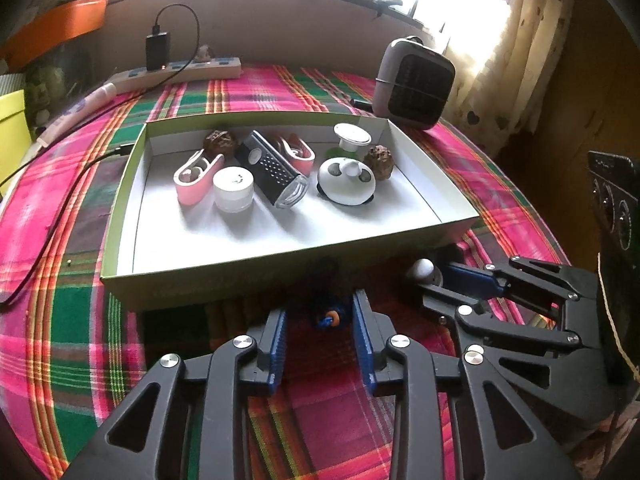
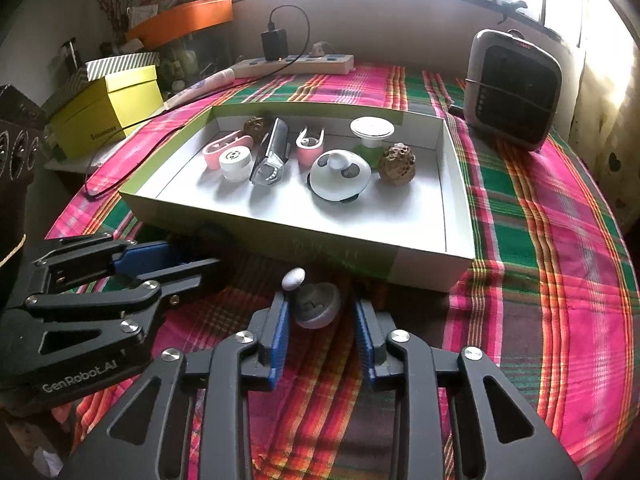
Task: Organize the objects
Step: 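Close the left tool on the blue cord while the right tool grips the white knob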
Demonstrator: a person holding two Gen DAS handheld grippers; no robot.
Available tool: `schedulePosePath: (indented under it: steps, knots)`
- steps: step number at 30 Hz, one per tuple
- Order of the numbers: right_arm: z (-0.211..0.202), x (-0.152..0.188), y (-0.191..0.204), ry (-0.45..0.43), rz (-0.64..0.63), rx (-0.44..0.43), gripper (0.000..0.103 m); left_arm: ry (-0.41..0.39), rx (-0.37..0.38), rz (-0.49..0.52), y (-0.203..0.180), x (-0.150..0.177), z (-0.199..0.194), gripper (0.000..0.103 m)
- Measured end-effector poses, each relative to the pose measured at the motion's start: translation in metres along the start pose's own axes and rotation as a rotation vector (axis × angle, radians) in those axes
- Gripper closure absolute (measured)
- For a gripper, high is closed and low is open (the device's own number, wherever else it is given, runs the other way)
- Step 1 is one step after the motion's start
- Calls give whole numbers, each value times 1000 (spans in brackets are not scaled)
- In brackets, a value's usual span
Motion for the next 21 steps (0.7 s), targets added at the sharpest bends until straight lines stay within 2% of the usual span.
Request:
schedulePosePath:
  steps: [2, 5, 21]
  knots:
    - [0, 0, 0, 0, 0, -1, 79, 5, 15, 5, -2, 1, 1, 83]
    - [0, 0, 0, -1, 5, -5, 79, 2, 16, 11, -4, 2, 0, 86]
    - [-10, 2, 6, -19, 16, -22, 79, -13, 9, 22, -6, 5, -9, 87]
Point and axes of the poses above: each gripper's, at about its wrist camera, not at the fingertips, and z roughly the way its jaws point, y to its left, x to its underside, the point moved 7 cm from there along z, roughly the way its jaws point, and after that the axes turned 7 degrees about -z, right-handed, at the moved point
